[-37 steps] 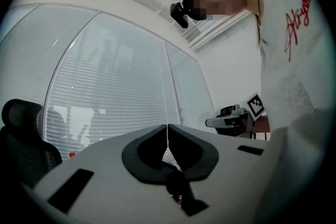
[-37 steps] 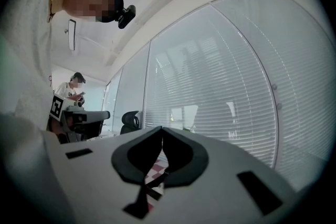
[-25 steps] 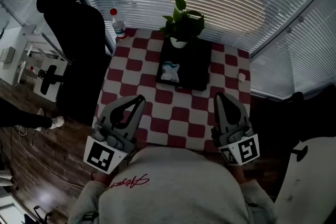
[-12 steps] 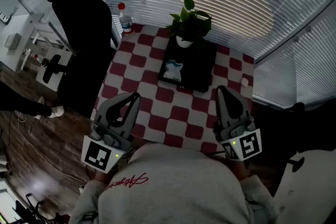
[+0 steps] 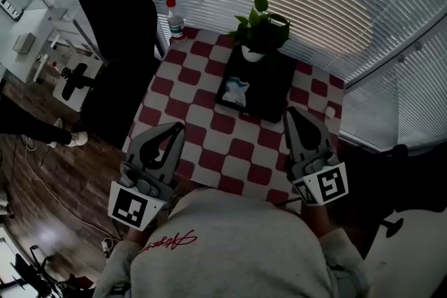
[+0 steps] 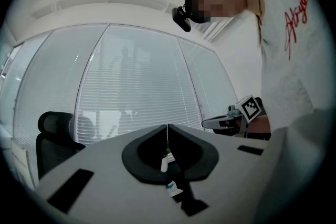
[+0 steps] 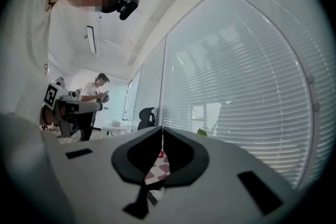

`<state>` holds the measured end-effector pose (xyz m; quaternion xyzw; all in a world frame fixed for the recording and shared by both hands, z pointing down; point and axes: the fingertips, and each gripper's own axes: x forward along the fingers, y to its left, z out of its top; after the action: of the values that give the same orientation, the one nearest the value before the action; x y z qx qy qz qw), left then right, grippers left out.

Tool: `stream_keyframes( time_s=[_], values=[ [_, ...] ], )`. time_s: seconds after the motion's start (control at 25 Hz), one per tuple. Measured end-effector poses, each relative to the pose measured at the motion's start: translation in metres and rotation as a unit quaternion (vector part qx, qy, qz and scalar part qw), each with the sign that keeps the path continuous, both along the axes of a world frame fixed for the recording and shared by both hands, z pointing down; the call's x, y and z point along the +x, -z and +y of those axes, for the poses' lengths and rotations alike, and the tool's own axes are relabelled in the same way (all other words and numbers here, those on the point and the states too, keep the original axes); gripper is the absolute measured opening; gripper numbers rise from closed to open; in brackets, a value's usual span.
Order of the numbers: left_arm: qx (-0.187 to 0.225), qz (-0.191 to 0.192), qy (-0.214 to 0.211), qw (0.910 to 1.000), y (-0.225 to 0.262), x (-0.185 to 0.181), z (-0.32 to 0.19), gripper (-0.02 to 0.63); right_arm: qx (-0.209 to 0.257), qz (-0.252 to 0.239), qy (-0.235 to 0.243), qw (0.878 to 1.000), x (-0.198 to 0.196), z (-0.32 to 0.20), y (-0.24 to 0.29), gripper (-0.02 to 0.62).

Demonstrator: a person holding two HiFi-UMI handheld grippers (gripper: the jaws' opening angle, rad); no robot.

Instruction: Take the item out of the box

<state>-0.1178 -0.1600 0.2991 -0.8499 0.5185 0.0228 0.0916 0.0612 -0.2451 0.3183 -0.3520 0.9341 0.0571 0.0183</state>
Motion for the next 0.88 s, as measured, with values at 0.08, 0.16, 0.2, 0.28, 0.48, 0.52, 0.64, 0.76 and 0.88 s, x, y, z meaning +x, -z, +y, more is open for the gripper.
stream_keyframes(
  time_s=[0.08, 0.16, 0.2, 0.28, 0.48, 0.52, 0.64, 0.76, 0.88],
  values=[
    [-0.001, 0.0, 0.005, 1.0, 0.0, -0.001, 0.002, 0.018, -0.004, 0.002, 0.008, 1.0, -0.003, -0.003, -0.002, 0.012],
    [-0.004, -0.001, 0.01, 0.9999, -0.001, -0.002, 0.003, 0.018, -0.006, 0.007, 0.016, 1.0, -0.007, -0.005, -0.005, 0.012],
    [-0.004, -0.001, 0.011, 0.9999, -0.002, -0.002, 0.004, 0.018, -0.006, 0.01, 0.02, 1.0, -0.009, -0.006, -0.006, 0.012],
    [-0.004, -0.002, 0.014, 0.9999, -0.002, -0.003, 0.005, 0.018, -0.008, 0.016, 0.028, 0.999, -0.013, -0.008, -0.009, 0.013],
    [0.0, -0.004, 0.016, 0.9999, -0.001, -0.002, 0.008, 0.018, -0.017, 0.019, 0.04, 0.999, -0.018, -0.013, -0.013, 0.063],
    [0.001, -0.004, 0.016, 0.9999, -0.001, -0.001, 0.008, 0.018, -0.02, 0.017, 0.041, 0.999, -0.018, -0.014, -0.014, 0.067],
    [0.002, -0.005, 0.016, 0.9999, 0.0, 0.001, 0.008, 0.018, -0.027, 0.015, 0.046, 0.998, -0.019, -0.019, -0.016, 0.076],
    [0.001, -0.008, 0.019, 0.9998, 0.001, 0.002, 0.008, 0.018, -0.031, 0.02, 0.053, 0.998, -0.022, -0.024, -0.019, 0.09],
    [0.001, -0.009, 0.023, 0.9997, 0.001, 0.001, 0.009, 0.018, -0.037, 0.028, 0.059, 0.997, -0.025, -0.027, -0.025, 0.107]
  ],
)
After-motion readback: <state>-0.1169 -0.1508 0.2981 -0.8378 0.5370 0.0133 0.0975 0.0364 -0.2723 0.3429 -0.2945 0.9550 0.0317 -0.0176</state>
